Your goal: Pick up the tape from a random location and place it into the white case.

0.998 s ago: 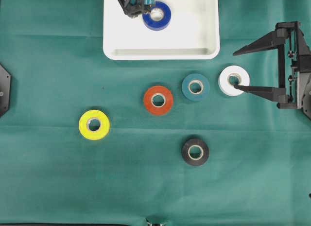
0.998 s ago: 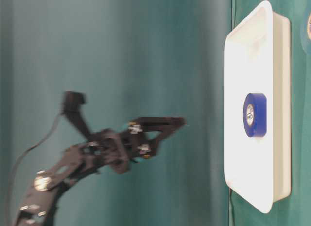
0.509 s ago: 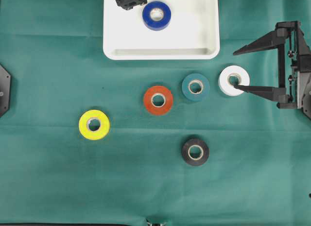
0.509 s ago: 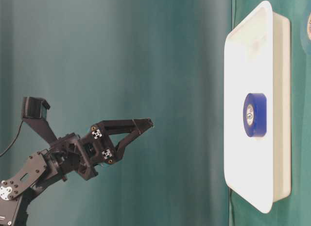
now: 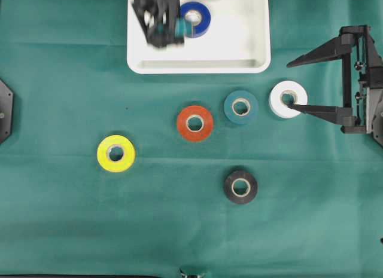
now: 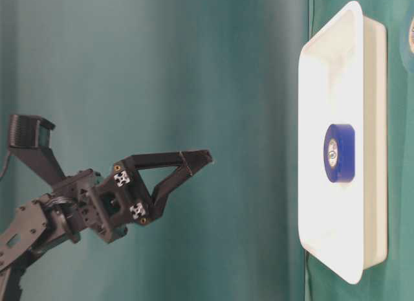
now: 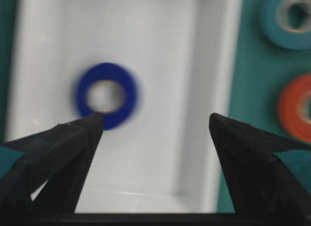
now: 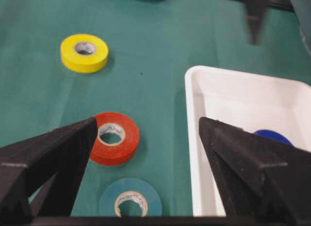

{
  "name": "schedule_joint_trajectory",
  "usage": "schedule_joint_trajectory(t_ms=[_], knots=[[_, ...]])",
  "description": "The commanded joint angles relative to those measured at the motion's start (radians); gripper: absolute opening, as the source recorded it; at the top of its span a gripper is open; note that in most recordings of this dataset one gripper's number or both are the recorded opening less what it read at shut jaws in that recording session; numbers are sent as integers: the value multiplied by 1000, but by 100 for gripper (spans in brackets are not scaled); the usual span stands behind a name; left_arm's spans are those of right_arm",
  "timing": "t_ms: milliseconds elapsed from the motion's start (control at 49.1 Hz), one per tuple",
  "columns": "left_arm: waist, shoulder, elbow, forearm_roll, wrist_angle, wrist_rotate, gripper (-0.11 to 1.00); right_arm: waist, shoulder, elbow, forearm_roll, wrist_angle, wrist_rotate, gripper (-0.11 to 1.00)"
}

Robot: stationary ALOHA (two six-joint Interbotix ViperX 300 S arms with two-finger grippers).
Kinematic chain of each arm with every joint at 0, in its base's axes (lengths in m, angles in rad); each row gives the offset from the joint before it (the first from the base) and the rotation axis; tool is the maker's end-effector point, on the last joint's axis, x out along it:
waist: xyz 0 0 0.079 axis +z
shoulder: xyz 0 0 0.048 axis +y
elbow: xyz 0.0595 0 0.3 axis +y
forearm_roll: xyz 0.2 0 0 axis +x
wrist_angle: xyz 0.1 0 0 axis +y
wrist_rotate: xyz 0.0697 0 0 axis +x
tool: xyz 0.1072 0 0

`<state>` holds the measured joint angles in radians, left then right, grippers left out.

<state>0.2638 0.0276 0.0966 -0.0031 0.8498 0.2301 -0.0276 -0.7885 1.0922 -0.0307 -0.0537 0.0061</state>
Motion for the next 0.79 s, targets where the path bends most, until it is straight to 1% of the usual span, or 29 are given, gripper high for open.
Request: schedule_joint_trajectory(t_ms=[0, 122, 265, 570, 672, 774], knots=[[-41, -49, 8, -2, -3, -23, 98, -2, 2, -28, 0, -6, -3, 92], [-100, -69, 40, 0, -8, -60, 98, -2, 2, -29, 0, -6, -2, 92], [-143, -84, 60, 0, -11, -101, 98, -2, 2, -35, 0, -6, -3, 92], [-152, -133, 83, 0, -6, -107, 98, -2, 2, -44, 0, 2, 2, 92], [-158, -178, 109, -2, -8, -109, 98, 0, 2, -49, 0, 9, 3, 92], [-164, -235, 155, -2, -14, -109, 98, -2, 2, -52, -2, 18, 2, 92]])
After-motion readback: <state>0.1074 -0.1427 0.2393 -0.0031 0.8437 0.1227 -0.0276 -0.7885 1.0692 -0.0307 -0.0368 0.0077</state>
